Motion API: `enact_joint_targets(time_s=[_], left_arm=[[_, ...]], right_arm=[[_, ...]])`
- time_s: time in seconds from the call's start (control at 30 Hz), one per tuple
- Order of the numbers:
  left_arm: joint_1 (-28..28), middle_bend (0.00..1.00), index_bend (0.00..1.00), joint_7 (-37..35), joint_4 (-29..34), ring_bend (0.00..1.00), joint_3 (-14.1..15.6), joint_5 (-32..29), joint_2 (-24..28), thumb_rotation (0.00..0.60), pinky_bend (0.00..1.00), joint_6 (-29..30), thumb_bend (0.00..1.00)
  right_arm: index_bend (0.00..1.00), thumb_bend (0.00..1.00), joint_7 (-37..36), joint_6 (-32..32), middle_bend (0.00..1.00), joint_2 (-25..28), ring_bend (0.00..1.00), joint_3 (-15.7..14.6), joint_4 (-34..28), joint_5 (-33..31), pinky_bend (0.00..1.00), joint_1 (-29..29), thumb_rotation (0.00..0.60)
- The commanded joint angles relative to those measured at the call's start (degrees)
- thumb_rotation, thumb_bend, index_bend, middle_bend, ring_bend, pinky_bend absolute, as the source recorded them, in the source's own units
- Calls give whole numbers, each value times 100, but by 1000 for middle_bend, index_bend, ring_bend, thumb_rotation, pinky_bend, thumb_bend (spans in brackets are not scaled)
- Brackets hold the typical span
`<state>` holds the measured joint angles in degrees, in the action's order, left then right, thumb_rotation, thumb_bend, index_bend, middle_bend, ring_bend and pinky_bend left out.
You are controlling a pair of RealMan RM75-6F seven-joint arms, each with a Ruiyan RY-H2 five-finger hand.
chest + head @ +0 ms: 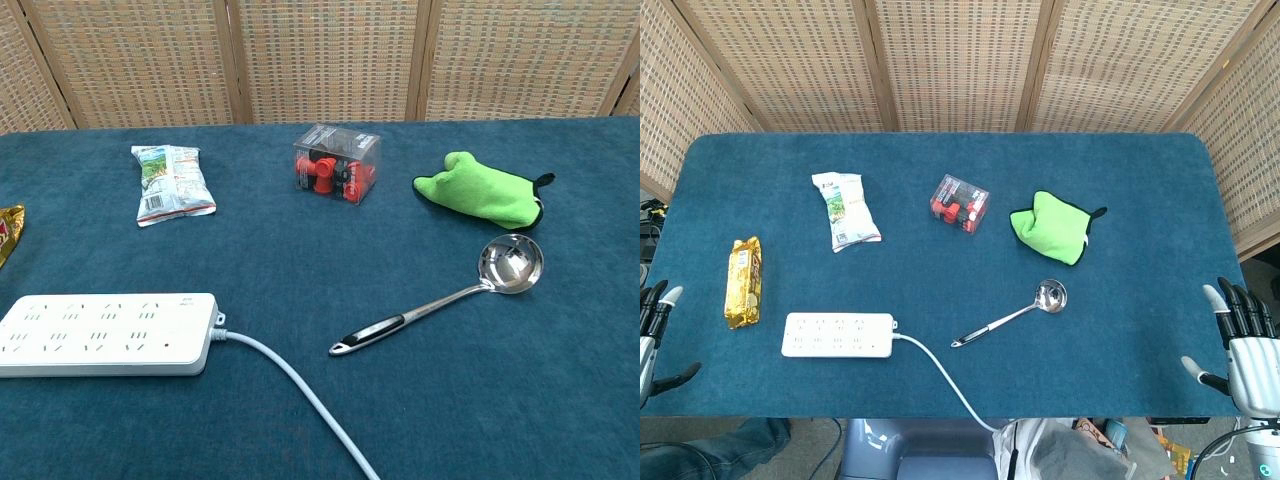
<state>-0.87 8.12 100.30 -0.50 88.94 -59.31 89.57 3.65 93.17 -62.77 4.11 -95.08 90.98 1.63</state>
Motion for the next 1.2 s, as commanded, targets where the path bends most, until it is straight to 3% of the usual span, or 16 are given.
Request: enact_joint_targets(time_s=[0.03,0.27,0.3,0.33,0.4,0.47,0.5,0.6,0.7,0.8,0.9,1.2], left_arm=[[0,0,0,-10,-17,0,8,33,-4,600,0,11,0],[-20,0,0,-157,-63,0,25,136,-25,600,0,12,0],[-35,69,0,-274,-58,55,23,171,-22,600,47,12,1],[-44,178,0,-363,-46,162,7,186,-32,600,155,30,18],[-89,633,0,-504,-19,640,-88,215,-88,600,686,101,183],[-227,873,0,-608,-25,887,-167,334,-222,600,958,56,408],[-306,946,14,-636,-16,946,-170,390,-263,600,996,-38,530],[-632,1000,118,-492,42,997,-156,519,-376,600,1000,-530,813],[-1044,1000,179,-868,407,1000,14,403,-348,600,1000,-1493,966],[-1452,1000,237,-858,765,1000,71,79,-201,600,1000,-2414,1000],[-1669,1000,262,-123,1048,1000,53,-345,-299,600,1000,-2889,1000],[-2143,1000,263,1402,1350,1000,-63,-1835,-1076,600,1000,-3517,1000]], right_arm=[[0,0,-10,-20,0,10,0,-2,-5,-9,0,2,600],[0,0,-23,-101,0,37,0,-18,-40,-29,0,16,600],[0,0,-33,-106,0,46,0,-24,-53,-31,0,11,600],[0,0,-39,-106,0,51,0,-25,-62,-33,0,8,600],[0,0,-45,-109,0,60,0,-13,-70,-56,0,7,600],[0,0,-51,-150,0,55,0,4,-58,-105,0,21,600],[0,0,-58,-179,0,53,0,7,-50,-130,0,28,600],[0,0,-80,-238,0,54,0,22,-49,-191,0,46,600],[0,0,-105,-252,0,57,0,30,-63,-214,0,48,600],[0,0,-152,-286,0,76,0,15,-84,-220,0,48,600],[0,0,-187,-329,0,87,0,24,-84,-267,0,57,600],[0,0,-326,-473,0,122,0,46,-44,-384,0,99,600]])
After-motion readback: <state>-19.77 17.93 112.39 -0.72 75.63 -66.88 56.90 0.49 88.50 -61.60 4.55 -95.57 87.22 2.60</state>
